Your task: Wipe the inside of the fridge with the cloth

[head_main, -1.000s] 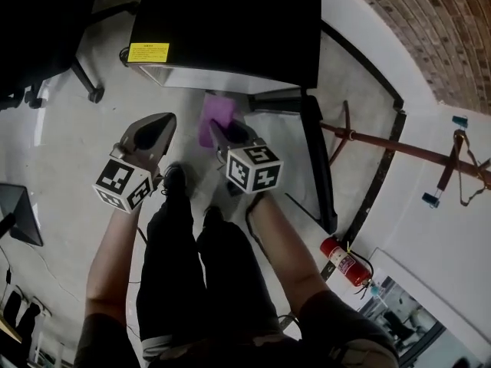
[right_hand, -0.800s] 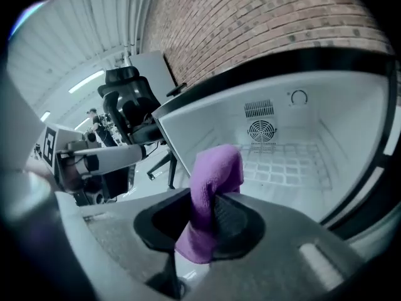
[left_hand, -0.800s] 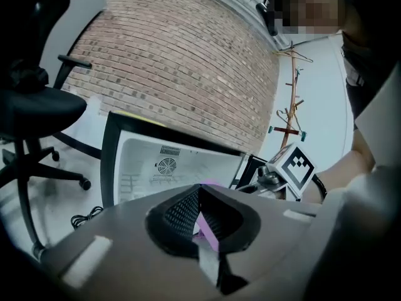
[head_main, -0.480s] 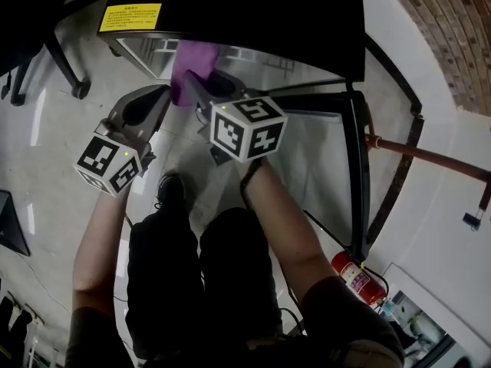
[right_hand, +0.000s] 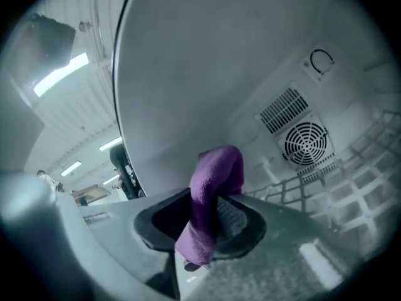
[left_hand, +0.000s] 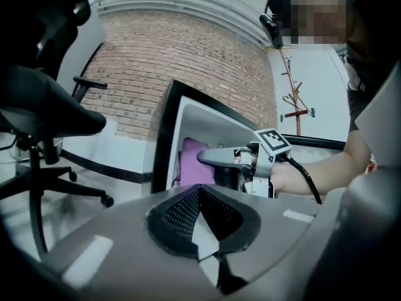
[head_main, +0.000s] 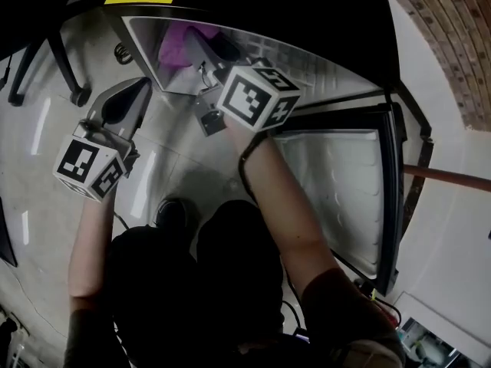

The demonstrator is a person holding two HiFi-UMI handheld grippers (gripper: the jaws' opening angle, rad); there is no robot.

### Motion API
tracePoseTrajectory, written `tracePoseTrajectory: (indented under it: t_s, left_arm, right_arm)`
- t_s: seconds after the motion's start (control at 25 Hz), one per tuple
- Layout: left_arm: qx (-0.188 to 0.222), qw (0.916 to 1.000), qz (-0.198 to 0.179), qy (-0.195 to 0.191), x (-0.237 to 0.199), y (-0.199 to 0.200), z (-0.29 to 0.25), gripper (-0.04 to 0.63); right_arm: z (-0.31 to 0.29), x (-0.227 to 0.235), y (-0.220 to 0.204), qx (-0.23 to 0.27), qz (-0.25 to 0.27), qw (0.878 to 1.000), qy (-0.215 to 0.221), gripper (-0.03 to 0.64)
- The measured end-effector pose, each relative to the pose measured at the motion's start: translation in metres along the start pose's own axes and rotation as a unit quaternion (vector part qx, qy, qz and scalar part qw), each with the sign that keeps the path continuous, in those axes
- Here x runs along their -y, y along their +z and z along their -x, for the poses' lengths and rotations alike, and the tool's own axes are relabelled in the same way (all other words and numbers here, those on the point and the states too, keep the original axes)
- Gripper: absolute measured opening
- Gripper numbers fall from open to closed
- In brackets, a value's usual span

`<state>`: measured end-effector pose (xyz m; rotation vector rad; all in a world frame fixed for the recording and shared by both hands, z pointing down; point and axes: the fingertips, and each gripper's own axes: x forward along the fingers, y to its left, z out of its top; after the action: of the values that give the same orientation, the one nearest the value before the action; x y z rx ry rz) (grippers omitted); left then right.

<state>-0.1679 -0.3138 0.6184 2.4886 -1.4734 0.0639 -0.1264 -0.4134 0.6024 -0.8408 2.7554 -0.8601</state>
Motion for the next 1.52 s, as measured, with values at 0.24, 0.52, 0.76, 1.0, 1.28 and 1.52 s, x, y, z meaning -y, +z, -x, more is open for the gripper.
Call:
tracePoseTrajectory:
  t_s: [0.24, 0.52, 0.76, 1.0, 1.28, 1.52]
  left_arm:
    - [0.031, 0.9988, 0.017, 0.033, -0.022, 0.005, 0.016, 0.017]
    - [0.039, 0.9988, 0.021, 0.022, -0.019, 0.012, 0.011, 0.017]
    - [0.03, 0.9995, 0.01, 0.009, -0.015, 0.021, 0.0, 0.017]
    - [0.015, 0.9998, 0.009, -0.011, -0.004, 0.015, -0.005, 0.017]
    - [-0.008, 0.9994, 0.001, -0.035, 0.007, 0.005, -0.014, 0.017]
    - [-0.026, 0.9977, -0.01, -0.062, 0.022, -0.001, -0.026, 0.017]
  right_arm:
    - [-0.024, -0.004, 0.015, 0.055, -0.062, 0.996, 0.04, 0.075]
    - [-0.049, 0.001, -0.001, -0.001, -0.045, 0.998, 0.035, 0.075]
    - [-0.058, 0.019, -0.031, -0.106, 0.036, 0.993, -0.044, 0.075]
    - [-0.049, 0.033, -0.031, -0.157, 0.116, 0.971, -0.135, 0.075]
    - [-0.044, 0.049, -0.045, -0.228, 0.176, 0.941, -0.176, 0.077]
    - [-0.001, 0.085, -0.028, -0.236, 0.186, 0.925, -0.232, 0.078]
